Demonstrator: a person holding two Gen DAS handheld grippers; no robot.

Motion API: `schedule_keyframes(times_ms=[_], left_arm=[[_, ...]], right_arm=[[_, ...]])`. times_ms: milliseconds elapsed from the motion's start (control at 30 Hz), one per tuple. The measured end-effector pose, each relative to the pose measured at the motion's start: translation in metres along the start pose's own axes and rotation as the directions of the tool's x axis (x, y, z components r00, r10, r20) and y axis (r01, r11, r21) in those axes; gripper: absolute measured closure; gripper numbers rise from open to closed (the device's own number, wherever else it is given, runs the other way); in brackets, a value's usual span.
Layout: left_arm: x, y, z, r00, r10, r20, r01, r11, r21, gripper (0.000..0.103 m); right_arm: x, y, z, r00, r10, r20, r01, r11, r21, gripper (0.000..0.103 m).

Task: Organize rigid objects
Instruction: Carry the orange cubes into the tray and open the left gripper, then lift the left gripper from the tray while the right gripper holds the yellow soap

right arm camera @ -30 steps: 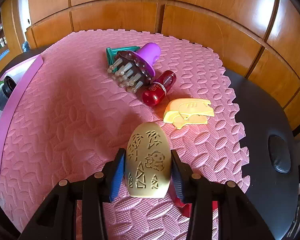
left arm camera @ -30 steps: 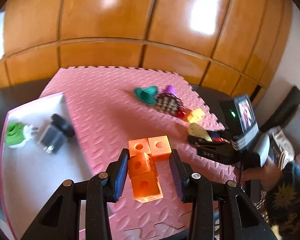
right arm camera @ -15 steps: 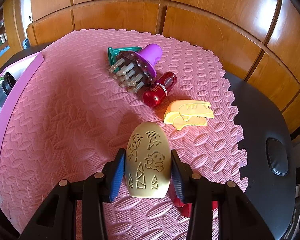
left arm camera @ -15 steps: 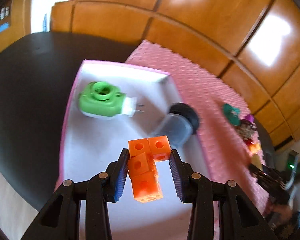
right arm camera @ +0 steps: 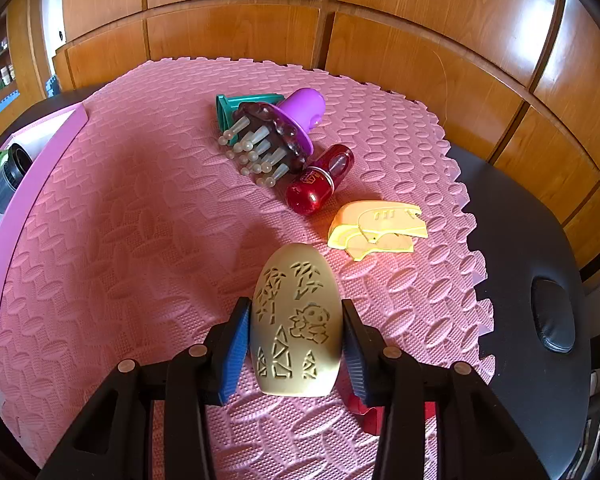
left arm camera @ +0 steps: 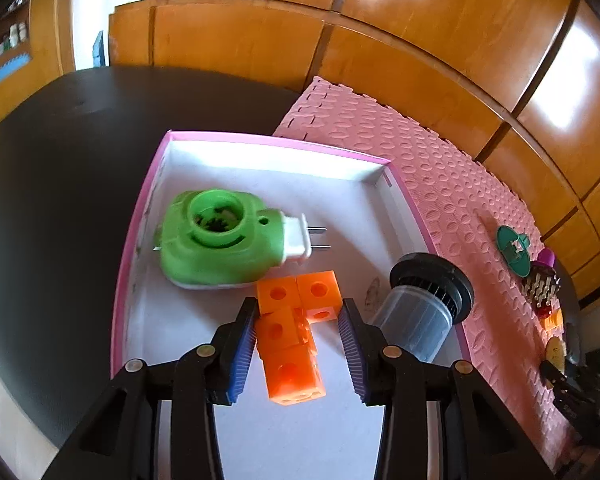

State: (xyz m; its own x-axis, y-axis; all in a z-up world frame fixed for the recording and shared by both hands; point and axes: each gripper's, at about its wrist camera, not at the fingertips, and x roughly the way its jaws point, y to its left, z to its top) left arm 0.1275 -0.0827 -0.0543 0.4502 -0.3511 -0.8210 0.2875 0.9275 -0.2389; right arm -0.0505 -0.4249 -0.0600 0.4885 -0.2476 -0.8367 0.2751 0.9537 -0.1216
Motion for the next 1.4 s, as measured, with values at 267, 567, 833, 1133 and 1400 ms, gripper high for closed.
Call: schedule_keyframes(times_ms=[267,567,833,1133,1400], left_arm=[[-0.021,-0.008,-0.010,0.999,-0.012,0.040,0.011,0.999,0.042,0.047],[-0.061,-0.010,-0.040,0.990,0.067,0.126,-0.076,0.994,0.073,0.045],[-0.077,-0.016,-0.059,0.982,0.101,0.159,-0.118,0.988,0.101,0.042],[-0.086,-0.022,-0.067,0.978,0.109,0.179,-0.133,0.983,0.126,0.042],[-0.091,-0.019,-0.069,0.975,0.115,0.189,-0.139,0.983,0.122,0.042]], right_arm=[[-0.001,0.003,0.001,1.000,-0.012,0.003,0.012,1.000,-0.014,0.060],[-0.002,0.006,0.000,1.000,-0.031,0.006,0.031,0.999,-0.026,0.060],[-0.003,0.006,0.000,0.999,-0.036,0.000,0.036,0.999,-0.019,0.060],[-0.003,0.005,-0.001,0.999,-0.033,-0.003,0.033,0.999,-0.012,0.060],[-0.003,0.001,0.000,1.000,-0.001,-0.019,0.001,1.000,0.026,0.060]])
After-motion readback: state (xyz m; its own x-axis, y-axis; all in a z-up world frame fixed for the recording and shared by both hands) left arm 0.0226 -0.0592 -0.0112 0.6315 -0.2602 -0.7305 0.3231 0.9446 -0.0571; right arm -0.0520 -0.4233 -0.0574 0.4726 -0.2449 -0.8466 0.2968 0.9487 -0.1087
